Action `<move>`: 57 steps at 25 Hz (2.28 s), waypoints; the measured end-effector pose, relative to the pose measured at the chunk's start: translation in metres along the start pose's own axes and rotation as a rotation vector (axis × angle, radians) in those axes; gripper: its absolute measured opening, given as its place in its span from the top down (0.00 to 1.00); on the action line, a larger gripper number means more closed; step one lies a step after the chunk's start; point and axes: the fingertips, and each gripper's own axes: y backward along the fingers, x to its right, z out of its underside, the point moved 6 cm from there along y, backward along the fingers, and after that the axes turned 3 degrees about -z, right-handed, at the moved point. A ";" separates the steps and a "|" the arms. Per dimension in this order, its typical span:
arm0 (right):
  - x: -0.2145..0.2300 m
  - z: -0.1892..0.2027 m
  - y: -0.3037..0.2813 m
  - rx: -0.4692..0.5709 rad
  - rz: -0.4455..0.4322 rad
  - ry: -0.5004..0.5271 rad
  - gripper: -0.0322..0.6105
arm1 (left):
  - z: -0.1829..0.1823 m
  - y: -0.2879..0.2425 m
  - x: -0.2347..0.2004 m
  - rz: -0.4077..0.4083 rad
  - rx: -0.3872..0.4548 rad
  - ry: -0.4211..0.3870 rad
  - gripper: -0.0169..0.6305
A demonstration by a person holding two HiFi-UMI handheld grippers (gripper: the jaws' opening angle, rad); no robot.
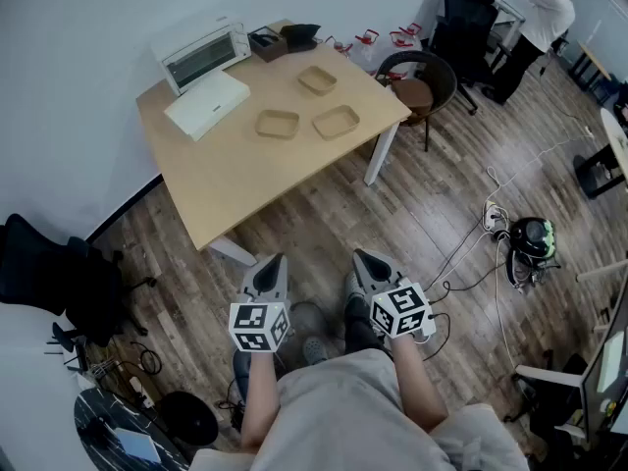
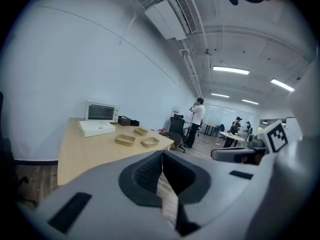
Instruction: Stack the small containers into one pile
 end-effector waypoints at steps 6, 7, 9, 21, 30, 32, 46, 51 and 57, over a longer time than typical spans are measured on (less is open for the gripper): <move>0.055 -0.016 -0.037 -0.015 -0.032 -0.004 0.95 | -0.015 -0.064 0.001 -0.012 -0.014 -0.017 0.96; 0.063 -0.018 -0.044 -0.026 -0.042 -0.002 0.94 | -0.020 -0.074 0.000 -0.017 -0.016 -0.014 0.96; 0.080 -0.026 -0.057 -0.037 -0.058 0.000 0.94 | -0.030 -0.093 -0.003 -0.035 -0.024 -0.008 0.96; 0.215 -0.073 -0.107 -0.051 -0.156 -0.052 0.85 | -0.075 -0.219 0.013 -0.138 -0.037 0.035 0.91; 0.271 -0.085 -0.121 -0.062 -0.187 -0.062 0.82 | -0.072 -0.255 0.024 -0.187 -0.107 0.021 0.84; 0.277 -0.085 -0.127 -0.071 -0.195 -0.065 0.81 | -0.071 -0.262 0.020 -0.199 -0.117 0.024 0.83; 0.292 -0.094 -0.182 -0.138 -0.296 -0.006 0.74 | -0.071 -0.316 -0.040 -0.251 -0.171 0.012 0.82; 0.301 -0.108 -0.226 -0.167 -0.314 0.035 0.73 | -0.086 -0.350 -0.079 -0.234 -0.169 -0.036 0.82; 0.313 -0.122 -0.295 -0.206 -0.314 0.043 0.72 | -0.102 -0.393 -0.142 -0.195 -0.232 -0.252 0.83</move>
